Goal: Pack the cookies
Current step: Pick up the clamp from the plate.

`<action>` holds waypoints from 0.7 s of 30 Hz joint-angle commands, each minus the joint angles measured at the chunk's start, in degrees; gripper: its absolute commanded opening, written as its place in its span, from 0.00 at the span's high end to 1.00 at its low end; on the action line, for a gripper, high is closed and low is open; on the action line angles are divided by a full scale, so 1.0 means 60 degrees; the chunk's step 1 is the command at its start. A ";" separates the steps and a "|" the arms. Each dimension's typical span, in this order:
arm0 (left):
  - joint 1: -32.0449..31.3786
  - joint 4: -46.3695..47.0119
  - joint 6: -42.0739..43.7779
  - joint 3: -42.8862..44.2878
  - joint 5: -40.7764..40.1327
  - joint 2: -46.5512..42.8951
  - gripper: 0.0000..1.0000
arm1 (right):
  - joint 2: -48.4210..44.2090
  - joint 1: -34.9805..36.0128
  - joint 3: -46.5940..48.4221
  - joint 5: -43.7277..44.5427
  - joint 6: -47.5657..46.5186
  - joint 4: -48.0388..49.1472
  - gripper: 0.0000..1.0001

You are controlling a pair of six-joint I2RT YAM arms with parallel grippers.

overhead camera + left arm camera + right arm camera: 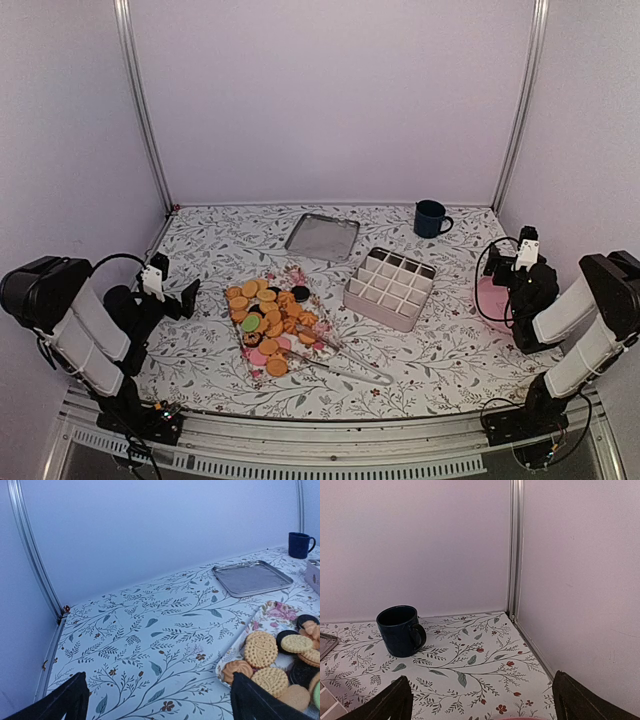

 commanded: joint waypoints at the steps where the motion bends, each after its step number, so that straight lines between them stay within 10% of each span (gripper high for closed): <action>1: -0.0043 0.2847 0.0081 -0.0285 0.0034 0.0042 0.01 | 0.0117 -0.0041 0.0147 0.0196 0.0091 0.0032 0.01; 21: 0.0435 0.1029 -0.0849 0.0171 -0.0832 -0.1397 0.01 | -0.0891 0.0147 0.0036 0.0817 -0.0045 -0.0701 0.01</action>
